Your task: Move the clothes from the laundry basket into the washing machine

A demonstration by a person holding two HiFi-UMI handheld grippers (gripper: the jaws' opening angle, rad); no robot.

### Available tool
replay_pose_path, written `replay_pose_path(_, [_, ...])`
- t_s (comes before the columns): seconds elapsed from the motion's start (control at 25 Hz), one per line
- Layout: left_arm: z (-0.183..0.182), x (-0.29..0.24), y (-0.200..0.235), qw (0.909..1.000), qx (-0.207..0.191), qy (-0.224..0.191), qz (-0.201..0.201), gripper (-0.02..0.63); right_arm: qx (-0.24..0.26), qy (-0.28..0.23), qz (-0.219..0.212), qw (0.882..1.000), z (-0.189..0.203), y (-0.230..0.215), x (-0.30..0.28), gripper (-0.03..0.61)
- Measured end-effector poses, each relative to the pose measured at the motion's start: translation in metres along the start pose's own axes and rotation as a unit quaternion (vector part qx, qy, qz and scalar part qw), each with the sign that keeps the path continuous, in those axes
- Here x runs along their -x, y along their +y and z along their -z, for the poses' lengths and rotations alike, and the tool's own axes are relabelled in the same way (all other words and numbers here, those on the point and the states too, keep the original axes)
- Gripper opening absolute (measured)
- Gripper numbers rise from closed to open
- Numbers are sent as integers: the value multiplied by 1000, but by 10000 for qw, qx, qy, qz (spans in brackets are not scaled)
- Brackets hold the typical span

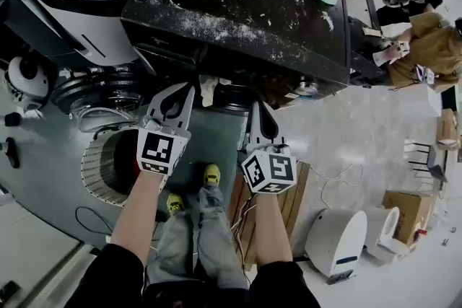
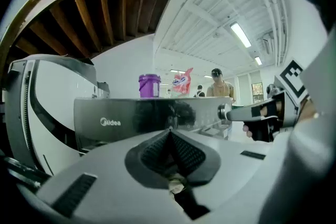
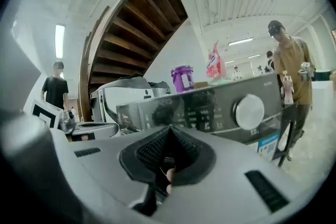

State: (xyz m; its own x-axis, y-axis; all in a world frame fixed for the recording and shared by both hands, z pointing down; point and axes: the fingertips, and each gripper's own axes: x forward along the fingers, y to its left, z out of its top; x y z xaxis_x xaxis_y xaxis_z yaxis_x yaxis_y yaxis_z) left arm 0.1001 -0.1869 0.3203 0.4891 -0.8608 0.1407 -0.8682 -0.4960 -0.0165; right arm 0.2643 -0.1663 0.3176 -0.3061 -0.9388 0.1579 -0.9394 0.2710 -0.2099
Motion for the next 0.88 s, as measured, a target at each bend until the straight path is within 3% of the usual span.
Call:
replay_pose_path(0.36, [-108, 74, 0, 9997, 20, -230, -43, 11, 104, -23, 209, 9997, -90, 51, 58, 3])
replay_pose_path(0.68, [-164, 118, 1, 9995, -30, -303, 61, 11, 49, -29, 377, 9993, -139, 84, 100, 3])
replay_pose_path(0.88, [-195, 141, 13, 9992, 177, -349, -26, 11, 225, 9, 416, 9989, -168, 98, 115, 3])
